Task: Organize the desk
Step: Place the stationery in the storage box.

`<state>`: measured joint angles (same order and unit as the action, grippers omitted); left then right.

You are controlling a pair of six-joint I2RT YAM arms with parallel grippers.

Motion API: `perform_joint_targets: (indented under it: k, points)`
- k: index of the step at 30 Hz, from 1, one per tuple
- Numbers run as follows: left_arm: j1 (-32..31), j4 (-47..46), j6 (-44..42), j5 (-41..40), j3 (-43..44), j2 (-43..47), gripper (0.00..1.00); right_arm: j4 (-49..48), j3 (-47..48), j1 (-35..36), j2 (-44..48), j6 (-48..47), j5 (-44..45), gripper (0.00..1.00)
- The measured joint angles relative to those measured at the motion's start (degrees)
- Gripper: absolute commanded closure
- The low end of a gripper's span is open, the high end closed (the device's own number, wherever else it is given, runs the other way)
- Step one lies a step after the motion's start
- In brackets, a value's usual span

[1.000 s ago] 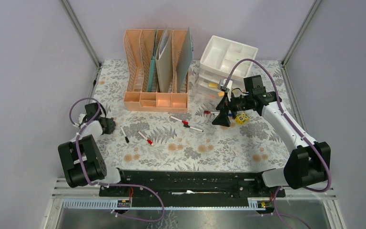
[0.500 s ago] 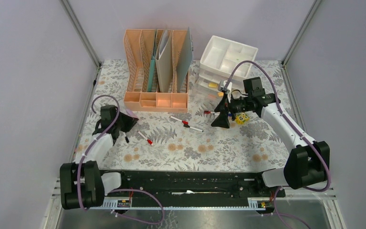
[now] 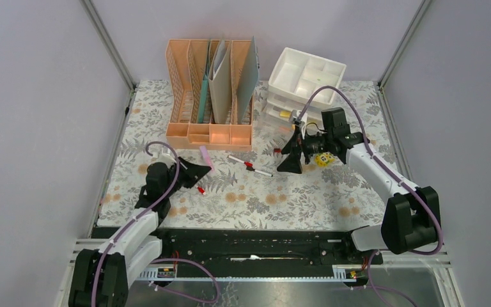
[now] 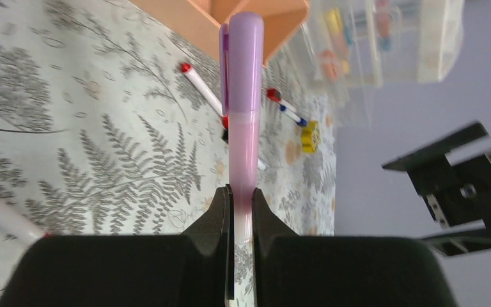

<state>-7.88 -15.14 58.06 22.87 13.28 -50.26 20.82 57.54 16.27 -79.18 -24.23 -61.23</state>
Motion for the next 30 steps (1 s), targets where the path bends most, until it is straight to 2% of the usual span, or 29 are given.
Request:
perform_joint_targets:
  k: [6,15,22,30]
  points:
    - [-6.54,-16.55,1.73,1.77,-7.17,-0.13,1.0,-11.26,-4.63,1.75,-0.72,10.88,-1.14,0.0]
    - [-19.65,-36.35,0.15,-1.88,-7.17,-7.1,1.0,-29.81,-9.84,3.72,-3.5,30.29,-1.9,0.0]
    - [-26.58,-45.94,-0.7,-5.79,-3.96,-17.31,1.0,-42.88,-12.2,3.72,-5.01,43.98,-1.88,0.0]
    - [-31.95,-53.02,-1.14,-8.63,1.16,-25.83,1.0,-49.44,-13.18,4.46,-6.6,51.45,-2.16,0.0]
